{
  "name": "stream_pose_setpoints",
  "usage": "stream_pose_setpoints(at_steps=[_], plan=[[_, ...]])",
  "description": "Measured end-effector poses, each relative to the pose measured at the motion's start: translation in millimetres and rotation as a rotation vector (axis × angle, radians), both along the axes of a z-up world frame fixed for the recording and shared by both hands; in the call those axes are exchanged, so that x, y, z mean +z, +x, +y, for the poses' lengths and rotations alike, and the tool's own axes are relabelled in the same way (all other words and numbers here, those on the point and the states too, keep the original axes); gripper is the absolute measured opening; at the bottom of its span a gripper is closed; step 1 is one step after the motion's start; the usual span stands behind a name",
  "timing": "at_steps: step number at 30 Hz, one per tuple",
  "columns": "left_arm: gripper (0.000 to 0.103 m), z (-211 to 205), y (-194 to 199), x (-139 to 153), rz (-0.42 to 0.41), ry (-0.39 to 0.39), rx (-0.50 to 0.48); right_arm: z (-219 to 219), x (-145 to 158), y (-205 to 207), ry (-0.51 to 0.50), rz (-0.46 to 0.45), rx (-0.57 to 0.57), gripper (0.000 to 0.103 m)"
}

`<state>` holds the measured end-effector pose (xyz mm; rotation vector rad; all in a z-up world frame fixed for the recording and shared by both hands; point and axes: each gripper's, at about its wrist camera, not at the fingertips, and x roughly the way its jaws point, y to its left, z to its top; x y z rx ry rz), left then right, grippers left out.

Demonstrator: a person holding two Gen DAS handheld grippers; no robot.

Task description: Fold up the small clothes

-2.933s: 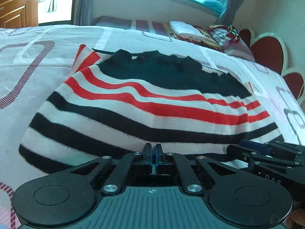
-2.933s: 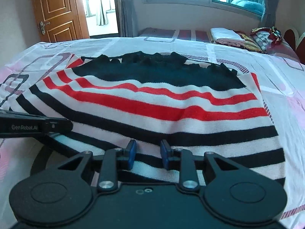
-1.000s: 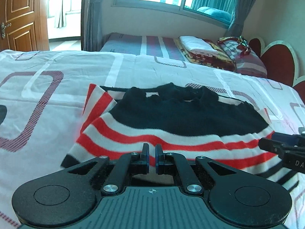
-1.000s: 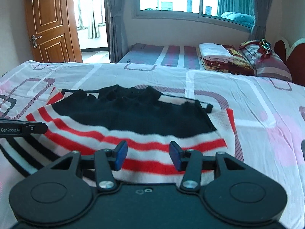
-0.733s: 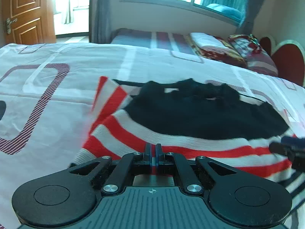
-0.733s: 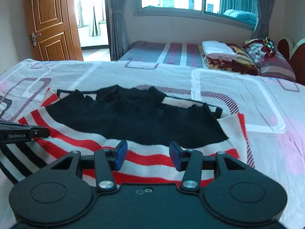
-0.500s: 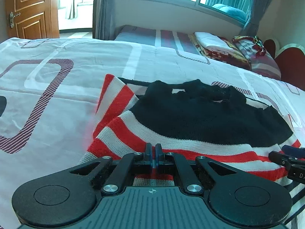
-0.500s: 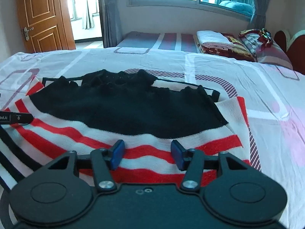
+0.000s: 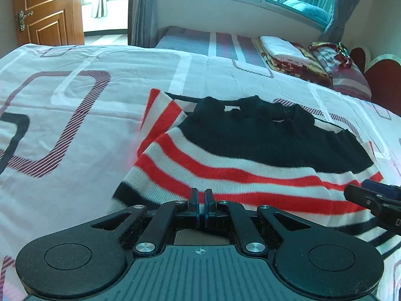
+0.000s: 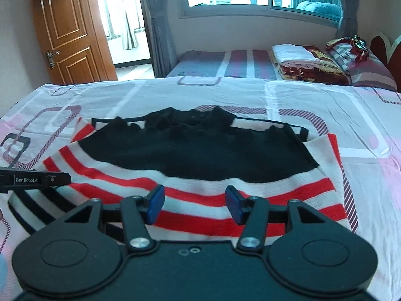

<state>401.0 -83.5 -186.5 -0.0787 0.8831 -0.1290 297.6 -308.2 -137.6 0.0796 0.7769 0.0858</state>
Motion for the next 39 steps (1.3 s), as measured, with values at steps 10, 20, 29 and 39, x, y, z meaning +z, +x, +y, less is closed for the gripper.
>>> stream_pose_setpoints(at_steps=[10,20,29,39], plan=[[0.005,5.5,-38.1,-1.5,0.056,0.027,0.003,14.7,0.9,-15.3,0.021,0.003,0.015,0.053],[0.003,2.0,-64.7,-3.8,-0.03,0.0,-0.073,20.4,-2.9,-31.8,0.025,0.008,0.022,0.053],[0.103,12.7,-75.7,-4.2,-0.043,-0.039,0.073,16.2,-7.2,-40.5,0.035,0.015,0.009,0.054],[0.1,45.1,-71.5,-45.1,0.115,-0.357,0.209,20.3,-9.4,-39.8,0.034,0.014,0.019,0.054]])
